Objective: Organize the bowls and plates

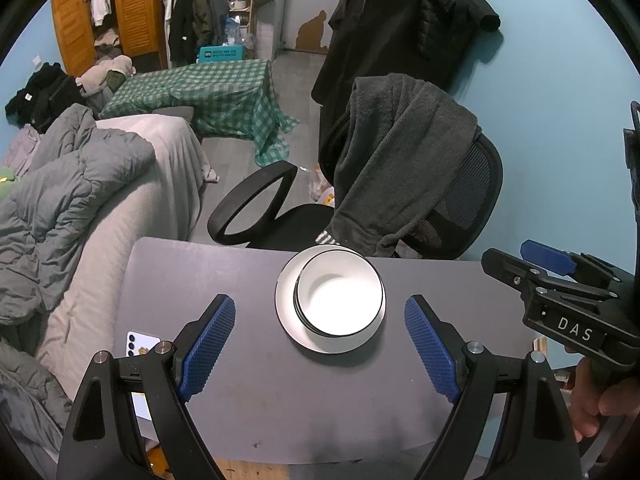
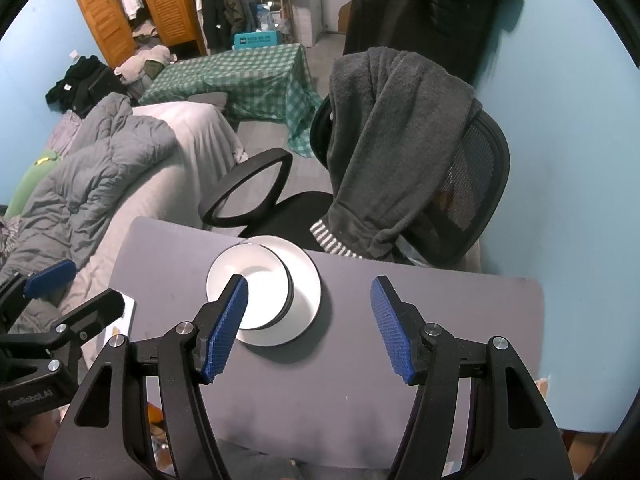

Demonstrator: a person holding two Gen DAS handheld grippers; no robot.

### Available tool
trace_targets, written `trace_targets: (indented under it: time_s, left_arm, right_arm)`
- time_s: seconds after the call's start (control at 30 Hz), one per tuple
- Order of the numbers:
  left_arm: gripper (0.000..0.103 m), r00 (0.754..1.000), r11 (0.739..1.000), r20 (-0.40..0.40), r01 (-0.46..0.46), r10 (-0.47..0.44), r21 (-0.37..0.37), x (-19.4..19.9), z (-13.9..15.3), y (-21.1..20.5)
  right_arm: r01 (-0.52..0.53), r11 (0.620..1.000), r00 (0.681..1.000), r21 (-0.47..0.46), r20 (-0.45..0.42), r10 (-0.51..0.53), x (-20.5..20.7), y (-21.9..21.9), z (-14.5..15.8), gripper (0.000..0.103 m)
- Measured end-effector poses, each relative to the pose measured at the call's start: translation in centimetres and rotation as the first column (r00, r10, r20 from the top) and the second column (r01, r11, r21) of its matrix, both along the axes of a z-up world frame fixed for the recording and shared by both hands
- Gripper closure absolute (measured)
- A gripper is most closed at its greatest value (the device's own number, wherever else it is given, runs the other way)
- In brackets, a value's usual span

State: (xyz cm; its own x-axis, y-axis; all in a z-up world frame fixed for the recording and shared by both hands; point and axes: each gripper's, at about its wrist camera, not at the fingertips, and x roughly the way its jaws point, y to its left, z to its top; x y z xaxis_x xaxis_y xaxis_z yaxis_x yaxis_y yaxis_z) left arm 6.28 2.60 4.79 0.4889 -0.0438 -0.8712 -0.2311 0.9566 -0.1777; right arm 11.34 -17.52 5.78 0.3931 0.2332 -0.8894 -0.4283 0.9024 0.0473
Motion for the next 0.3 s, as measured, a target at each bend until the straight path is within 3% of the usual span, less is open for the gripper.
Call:
trace_targets:
  time_s: [0.3]
  left_arm:
    - [0.015, 1.0, 1.0, 0.011, 0.004, -0.004, 0.002, -0.69, 0.28, -0.37]
  right_arm:
    - [0.001, 1.0, 1.0, 0.004, -0.004, -0.001, -0.33, -0.31, -0.11, 0.04]
